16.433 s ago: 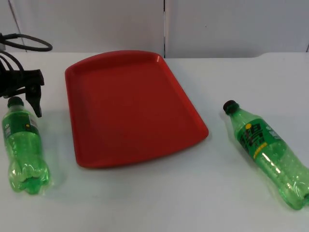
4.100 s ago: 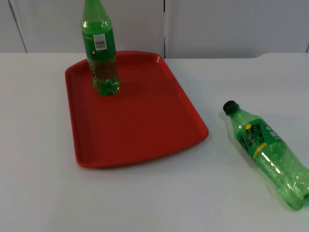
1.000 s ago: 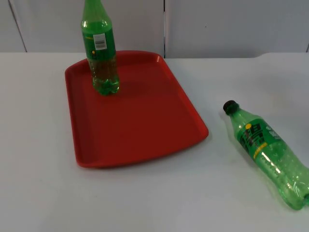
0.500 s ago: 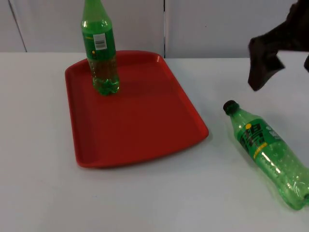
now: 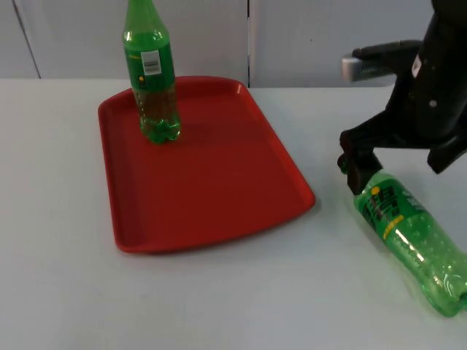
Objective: Place the bottle upright on the tray.
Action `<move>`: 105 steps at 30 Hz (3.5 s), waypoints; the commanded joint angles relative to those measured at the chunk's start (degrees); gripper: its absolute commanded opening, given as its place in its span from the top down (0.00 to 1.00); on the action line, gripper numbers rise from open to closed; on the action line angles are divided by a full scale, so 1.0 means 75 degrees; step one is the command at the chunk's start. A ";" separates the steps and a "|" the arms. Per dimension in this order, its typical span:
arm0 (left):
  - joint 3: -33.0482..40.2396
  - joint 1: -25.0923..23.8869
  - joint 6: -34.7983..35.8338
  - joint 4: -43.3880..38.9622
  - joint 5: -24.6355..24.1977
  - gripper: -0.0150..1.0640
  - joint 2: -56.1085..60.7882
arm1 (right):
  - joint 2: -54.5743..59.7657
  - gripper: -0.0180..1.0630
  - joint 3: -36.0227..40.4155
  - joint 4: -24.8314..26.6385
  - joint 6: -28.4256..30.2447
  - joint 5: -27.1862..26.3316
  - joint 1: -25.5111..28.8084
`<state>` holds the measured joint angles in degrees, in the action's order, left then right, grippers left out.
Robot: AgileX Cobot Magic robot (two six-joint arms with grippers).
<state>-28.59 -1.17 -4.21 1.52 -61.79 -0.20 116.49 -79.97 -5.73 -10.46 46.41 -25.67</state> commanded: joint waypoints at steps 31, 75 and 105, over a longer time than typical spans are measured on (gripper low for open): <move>0.0035 0.0053 0.0003 0.0088 0.0023 0.21 0.0027 | 0.1251 0.01 0.0590 -0.0210 -0.0767 -0.1827 -0.0006; 0.0035 0.0053 0.0003 0.0088 0.0023 0.21 0.0027 | -0.2903 0.98 0.0640 -0.0226 0.1134 -0.4144 -0.0950; 0.0035 0.0053 0.0003 0.0088 0.0023 0.21 0.0027 | -0.1854 0.98 0.3053 0.1235 0.2325 -1.4513 -0.1342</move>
<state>-28.59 -1.17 -4.21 1.52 -61.79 -0.20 99.77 -56.65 3.19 6.42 -52.99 -36.00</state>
